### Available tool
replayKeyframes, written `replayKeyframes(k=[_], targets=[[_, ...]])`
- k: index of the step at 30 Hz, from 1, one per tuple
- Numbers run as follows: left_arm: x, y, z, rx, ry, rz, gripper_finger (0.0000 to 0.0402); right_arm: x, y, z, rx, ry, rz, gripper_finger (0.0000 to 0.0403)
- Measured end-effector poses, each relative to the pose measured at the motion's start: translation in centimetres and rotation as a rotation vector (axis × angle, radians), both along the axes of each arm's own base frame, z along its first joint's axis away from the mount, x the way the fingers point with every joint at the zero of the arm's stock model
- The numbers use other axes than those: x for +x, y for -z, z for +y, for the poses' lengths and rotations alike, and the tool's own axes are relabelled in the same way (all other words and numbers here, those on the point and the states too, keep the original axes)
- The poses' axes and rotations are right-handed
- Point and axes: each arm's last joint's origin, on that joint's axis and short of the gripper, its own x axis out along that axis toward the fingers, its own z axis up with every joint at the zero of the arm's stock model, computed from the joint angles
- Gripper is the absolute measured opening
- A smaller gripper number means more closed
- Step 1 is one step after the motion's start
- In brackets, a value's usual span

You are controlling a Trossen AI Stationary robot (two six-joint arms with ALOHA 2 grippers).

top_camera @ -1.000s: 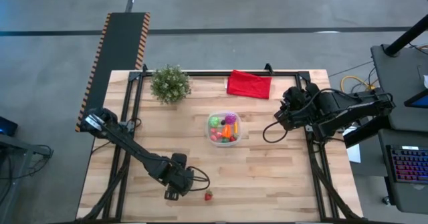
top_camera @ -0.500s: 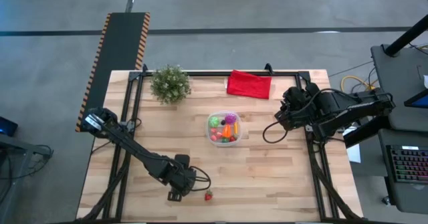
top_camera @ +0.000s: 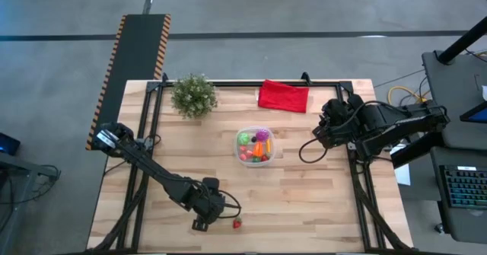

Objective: Pick and placing Produce into tupperware
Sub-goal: Put the green pear into the transparent container

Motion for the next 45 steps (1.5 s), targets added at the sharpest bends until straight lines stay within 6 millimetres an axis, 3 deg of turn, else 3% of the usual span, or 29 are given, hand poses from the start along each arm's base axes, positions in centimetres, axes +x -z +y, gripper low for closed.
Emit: replayKeyframes(k=[15, 21, 26, 32, 39, 45], targets=[[0.0, -0.3, 0.1, 0.052, 0.065, -0.036, 0.0267, 0.0, 0.0, 0.0, 0.005, -0.007, 0.007, 0.0199], [-1.1, -1.9, 1.3, -0.059, -0.283, 0.097, 0.0267, 0.0, 0.0, 0.0, 0.005, -0.007, 0.008, 0.0199], [-1.8, -4.0, 2.1, -0.277, -0.631, 0.137, 0.0267, 0.0, 0.0, 0.0, 0.005, -0.007, 0.008, 0.0199], [-1.4, -4.3, 3.0, -0.516, -1.041, 0.227, 0.0267, 0.0, 0.0, -0.1, 0.017, 0.014, -0.006, 0.0199], [0.7, -3.2, 1.6, -0.707, -1.155, 0.181, 0.0267, 0.0, 0.2, 0.1, 0.074, 0.009, 0.006, 0.0199], [-0.4, -1.6, 1.9, -0.53, -1.169, 0.321, 0.0267, 0.0, 0.2, 0.1, 0.081, 0.011, 0.007, 0.0199]])
